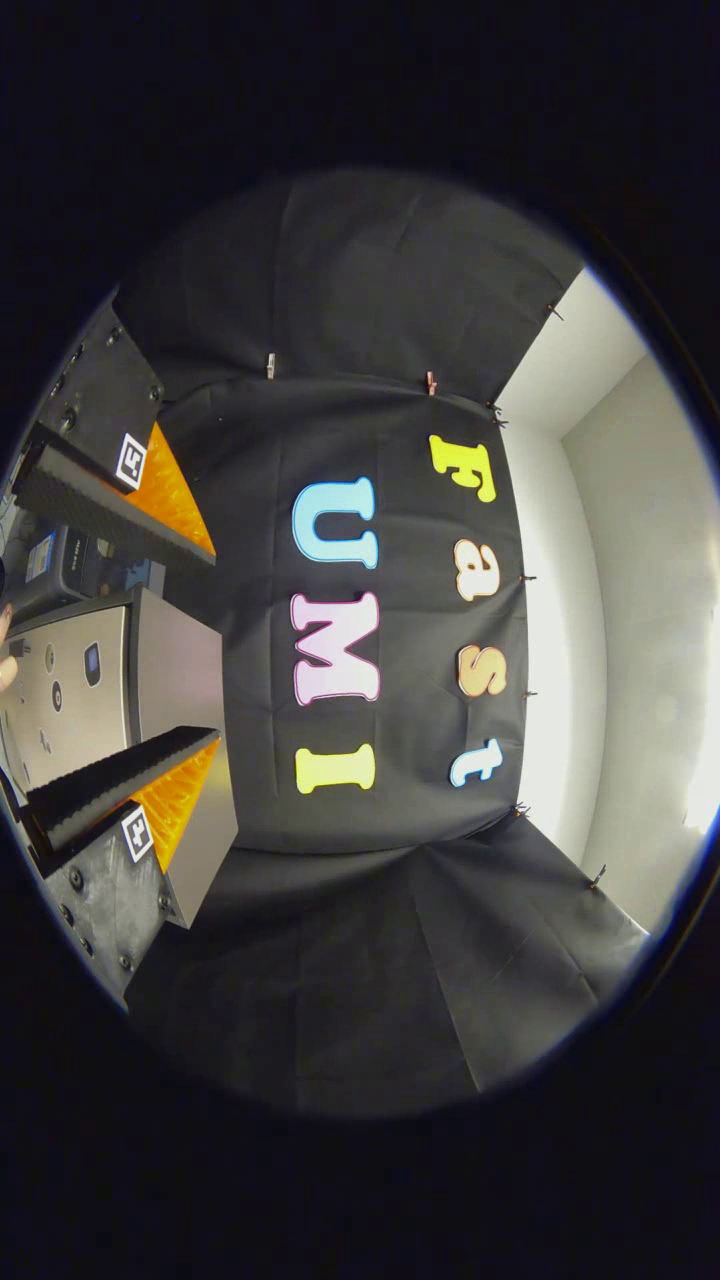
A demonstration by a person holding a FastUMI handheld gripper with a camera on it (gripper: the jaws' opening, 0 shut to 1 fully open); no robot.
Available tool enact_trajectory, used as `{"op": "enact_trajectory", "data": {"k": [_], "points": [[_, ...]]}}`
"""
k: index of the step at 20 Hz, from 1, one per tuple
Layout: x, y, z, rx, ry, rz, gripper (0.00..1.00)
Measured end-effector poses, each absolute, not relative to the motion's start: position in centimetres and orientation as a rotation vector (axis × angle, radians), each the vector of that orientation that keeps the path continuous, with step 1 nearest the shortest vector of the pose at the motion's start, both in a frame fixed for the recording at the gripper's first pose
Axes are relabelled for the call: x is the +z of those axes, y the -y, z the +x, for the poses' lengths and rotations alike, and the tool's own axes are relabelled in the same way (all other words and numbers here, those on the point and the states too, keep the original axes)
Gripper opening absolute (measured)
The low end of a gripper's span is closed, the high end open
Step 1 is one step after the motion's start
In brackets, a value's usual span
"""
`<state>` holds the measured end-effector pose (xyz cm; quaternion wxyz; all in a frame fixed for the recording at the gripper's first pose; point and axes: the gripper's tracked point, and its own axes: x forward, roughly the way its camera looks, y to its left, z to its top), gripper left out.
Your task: Put the clothes into the washing machine and then close the washing machine lid.
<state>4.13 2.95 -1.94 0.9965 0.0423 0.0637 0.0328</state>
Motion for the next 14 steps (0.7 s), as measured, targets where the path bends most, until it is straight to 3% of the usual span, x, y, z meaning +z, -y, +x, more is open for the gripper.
{"op": "enact_trajectory", "data": {"k": [14], "points": [[-1.85, -1.91, 4.46, 0.059, -0.144, 0.088, 0.99]]}}
